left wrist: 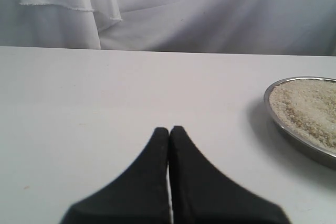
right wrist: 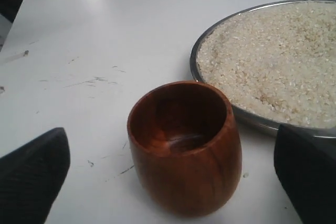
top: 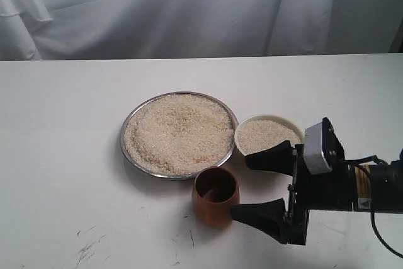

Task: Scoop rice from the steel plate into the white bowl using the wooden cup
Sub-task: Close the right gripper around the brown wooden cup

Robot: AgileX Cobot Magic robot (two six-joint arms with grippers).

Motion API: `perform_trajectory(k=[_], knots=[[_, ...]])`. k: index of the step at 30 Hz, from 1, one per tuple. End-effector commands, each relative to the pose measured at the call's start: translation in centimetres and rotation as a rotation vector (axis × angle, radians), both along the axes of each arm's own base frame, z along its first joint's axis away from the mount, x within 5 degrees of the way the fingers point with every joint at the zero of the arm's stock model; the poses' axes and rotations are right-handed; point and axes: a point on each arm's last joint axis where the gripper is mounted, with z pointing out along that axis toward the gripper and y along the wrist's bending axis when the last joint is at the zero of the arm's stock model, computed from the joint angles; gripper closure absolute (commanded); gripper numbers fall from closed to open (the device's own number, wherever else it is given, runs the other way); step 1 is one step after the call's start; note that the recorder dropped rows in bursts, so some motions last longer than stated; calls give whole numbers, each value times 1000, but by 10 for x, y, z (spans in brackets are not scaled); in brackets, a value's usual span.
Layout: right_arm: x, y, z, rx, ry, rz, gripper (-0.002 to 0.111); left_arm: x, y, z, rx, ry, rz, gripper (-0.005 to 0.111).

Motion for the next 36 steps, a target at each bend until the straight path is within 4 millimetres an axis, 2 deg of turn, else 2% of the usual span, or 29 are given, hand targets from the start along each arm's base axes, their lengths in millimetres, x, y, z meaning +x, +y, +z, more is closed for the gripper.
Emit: perform_trajectory(k=[1, 5, 11, 18, 21, 36], knots=[[10, 1, 7, -44, -14, 79, 11, 0, 0, -1, -4, -7, -1, 107], [20, 0, 5, -141, 30, 98, 11, 0, 0, -1, -4, -7, -1, 107], [27, 7, 10, -150, -12, 110, 11, 0, 0, -1, -4, -7, -1, 107], [25, 25, 9, -192, -37, 124, 11, 0, 0, -1, -4, -7, -1, 107], [26, 30, 4, -245, -40, 89, 11, 0, 0, -1, -4, -7, -1, 107], [22, 54, 3, -301, -62, 68, 11, 0, 0, -1, -4, -7, -1, 107]])
